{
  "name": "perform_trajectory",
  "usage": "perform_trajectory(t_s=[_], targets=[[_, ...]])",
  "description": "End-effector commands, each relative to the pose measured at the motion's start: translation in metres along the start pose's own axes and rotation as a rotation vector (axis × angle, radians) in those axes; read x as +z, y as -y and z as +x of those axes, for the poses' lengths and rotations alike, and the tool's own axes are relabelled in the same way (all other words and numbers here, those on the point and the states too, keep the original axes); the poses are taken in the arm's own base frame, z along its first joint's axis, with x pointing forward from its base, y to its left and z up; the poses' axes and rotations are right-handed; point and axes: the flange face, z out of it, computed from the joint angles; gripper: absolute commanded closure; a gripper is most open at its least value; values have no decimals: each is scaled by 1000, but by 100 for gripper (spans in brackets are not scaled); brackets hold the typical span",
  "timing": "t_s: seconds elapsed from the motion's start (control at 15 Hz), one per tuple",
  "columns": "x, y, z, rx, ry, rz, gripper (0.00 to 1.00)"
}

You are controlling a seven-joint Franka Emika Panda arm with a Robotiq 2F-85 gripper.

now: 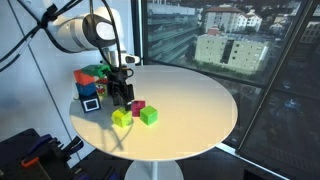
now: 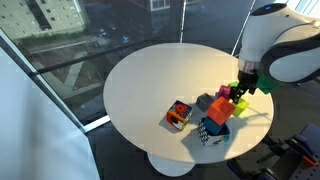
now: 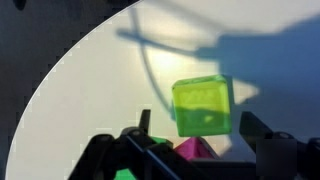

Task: Put the yellow block on the table

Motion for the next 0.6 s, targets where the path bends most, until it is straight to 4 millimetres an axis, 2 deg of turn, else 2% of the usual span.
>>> perform_trajectory(t_s=[0.0,0.53], targets=[[-19,-11,-6,-16,-9,41,0],[-64,-23,-20,-51,81,81,0]])
